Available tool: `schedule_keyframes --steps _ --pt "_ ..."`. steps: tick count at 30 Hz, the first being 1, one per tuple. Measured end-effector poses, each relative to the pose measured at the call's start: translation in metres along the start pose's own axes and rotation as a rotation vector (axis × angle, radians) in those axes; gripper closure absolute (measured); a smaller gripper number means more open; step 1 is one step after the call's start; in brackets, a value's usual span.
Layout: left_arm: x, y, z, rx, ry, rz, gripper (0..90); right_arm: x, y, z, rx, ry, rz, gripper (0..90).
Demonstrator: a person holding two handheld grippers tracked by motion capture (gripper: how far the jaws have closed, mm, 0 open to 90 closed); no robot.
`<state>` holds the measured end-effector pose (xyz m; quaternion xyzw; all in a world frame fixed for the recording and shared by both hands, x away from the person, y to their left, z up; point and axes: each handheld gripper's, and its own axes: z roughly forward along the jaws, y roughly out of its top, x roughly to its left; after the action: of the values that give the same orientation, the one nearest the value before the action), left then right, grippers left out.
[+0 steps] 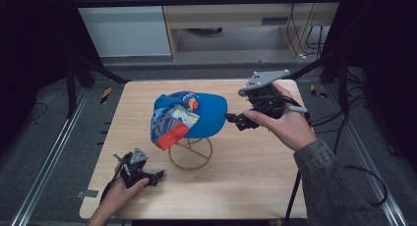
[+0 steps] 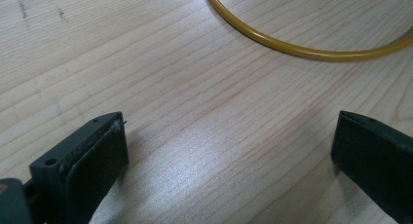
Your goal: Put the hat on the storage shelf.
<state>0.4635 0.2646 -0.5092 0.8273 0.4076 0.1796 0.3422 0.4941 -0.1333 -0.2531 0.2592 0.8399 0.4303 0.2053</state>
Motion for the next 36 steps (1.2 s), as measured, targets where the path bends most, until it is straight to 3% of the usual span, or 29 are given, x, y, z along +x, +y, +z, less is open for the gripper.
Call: schedule_keyframes --steps 14,36 --pt "0.0 0.0 0.0 0.0 0.0 -0.001 0.0 -0.004 -0.019 -0.008 -0.014 -0.012 0.03 4.3" --pt "0.0 0.0 0.0 0.002 0.001 -0.002 0.0 -0.01 -0.069 -0.016 -0.003 -0.045 0.109 4.4"
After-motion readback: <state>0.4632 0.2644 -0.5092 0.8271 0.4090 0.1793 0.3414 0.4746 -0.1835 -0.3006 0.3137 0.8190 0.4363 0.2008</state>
